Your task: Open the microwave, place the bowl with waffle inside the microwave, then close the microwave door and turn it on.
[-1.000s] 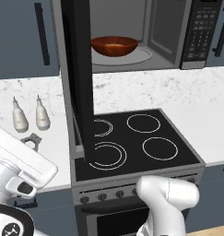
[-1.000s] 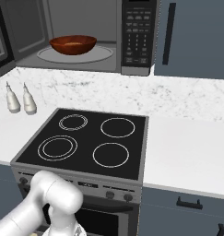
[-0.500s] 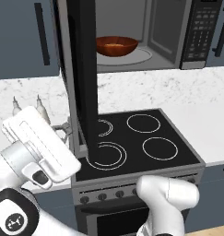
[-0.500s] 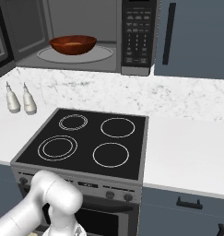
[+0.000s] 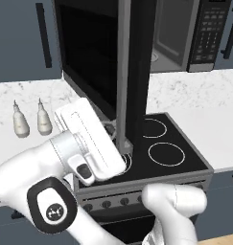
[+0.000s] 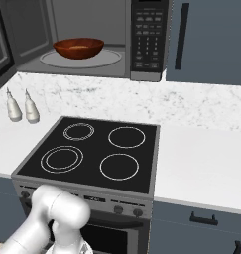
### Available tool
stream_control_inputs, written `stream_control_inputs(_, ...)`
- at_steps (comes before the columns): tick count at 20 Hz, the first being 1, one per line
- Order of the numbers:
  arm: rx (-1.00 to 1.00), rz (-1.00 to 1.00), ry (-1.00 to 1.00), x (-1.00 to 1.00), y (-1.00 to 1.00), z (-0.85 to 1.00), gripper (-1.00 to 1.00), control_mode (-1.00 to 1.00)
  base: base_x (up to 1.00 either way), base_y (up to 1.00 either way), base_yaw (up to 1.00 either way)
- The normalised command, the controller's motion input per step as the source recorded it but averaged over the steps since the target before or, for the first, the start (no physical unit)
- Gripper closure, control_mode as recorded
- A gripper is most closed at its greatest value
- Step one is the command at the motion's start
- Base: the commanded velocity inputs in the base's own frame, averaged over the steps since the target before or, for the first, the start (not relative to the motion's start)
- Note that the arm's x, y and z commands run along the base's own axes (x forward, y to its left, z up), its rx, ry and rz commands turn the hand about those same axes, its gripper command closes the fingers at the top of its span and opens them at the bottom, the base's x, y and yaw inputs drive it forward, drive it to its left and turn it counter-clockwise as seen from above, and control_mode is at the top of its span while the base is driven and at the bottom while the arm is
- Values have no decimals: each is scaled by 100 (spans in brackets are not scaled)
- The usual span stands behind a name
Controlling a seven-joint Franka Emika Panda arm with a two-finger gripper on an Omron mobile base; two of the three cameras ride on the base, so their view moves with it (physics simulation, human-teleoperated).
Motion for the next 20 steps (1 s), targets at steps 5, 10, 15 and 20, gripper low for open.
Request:
stream_control_inputs(5,0,-2,6,37,-100,33,100,-100,0,0,0)
stream_control_inputs(10,0,0,1,59,-87,46,100,-100,0,0,0)
stream_control_inputs(15,0,0,0,74,-54,66,100,-100,0,0,0)
stream_control_inputs(20,0,6,5,65,-18,83,100,-100,0,0,0)
